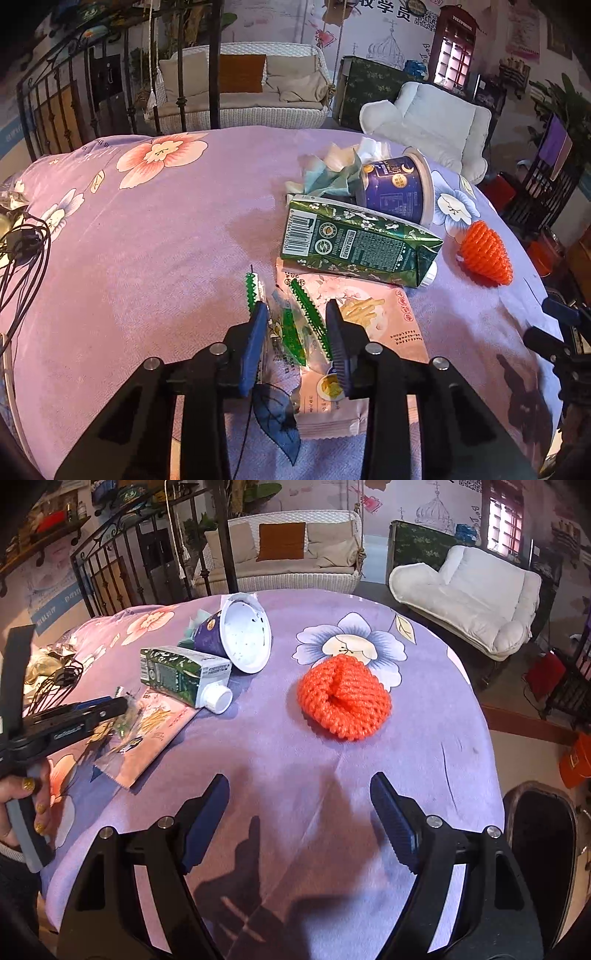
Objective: Collect trash
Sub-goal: 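Grasp the orange foam net with the right tool while the left tool grasps the green wrapper, then carry the net and wrapper over the black bin and open both tools, then move both open tools back over the table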
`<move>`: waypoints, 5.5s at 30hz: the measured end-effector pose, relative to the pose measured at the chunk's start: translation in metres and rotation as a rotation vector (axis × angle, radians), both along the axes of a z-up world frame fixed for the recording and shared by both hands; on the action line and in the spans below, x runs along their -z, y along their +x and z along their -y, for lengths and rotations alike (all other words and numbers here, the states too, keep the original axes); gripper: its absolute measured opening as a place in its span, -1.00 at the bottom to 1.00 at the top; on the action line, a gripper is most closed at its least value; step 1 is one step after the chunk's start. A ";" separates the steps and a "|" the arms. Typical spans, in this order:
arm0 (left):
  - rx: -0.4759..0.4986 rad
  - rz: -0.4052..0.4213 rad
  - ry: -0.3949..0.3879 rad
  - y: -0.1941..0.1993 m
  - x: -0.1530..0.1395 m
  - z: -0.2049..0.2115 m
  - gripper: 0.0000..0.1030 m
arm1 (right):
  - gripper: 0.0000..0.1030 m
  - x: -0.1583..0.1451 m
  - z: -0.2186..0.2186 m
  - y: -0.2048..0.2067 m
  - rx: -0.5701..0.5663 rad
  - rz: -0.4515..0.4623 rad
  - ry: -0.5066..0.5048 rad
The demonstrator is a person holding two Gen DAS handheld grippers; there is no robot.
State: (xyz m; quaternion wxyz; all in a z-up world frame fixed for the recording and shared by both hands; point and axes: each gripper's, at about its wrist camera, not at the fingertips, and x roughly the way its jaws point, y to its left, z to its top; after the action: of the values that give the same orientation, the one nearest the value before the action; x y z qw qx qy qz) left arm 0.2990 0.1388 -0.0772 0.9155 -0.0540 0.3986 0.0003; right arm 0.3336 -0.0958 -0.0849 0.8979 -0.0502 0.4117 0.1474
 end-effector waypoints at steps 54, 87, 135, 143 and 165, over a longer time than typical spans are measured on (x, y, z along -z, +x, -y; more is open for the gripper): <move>0.387 0.266 -0.118 -0.118 -0.057 0.167 -0.92 | -0.77 -0.033 0.141 -0.127 0.292 0.207 0.045; 0.817 0.104 -0.020 -0.081 -0.017 0.386 -0.92 | 0.30 0.039 0.291 -0.183 0.738 0.067 0.083; 0.645 0.142 0.009 -0.099 -0.026 0.325 0.65 | 0.55 0.021 0.293 -0.197 0.748 0.077 0.122; 0.443 0.135 0.010 -0.096 -0.034 0.243 0.67 | 0.55 0.010 0.241 -0.167 0.588 0.088 0.117; 0.033 0.059 -0.097 -0.095 -0.020 0.027 0.61 | 0.55 -0.018 0.086 -0.117 0.151 0.118 0.076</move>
State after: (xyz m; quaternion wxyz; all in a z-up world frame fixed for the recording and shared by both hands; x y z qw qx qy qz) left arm 0.2036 0.1114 -0.0576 0.9231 -0.0917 0.3716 -0.0358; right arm 0.2168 -0.1814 -0.0665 0.9305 0.0064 0.3546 0.0916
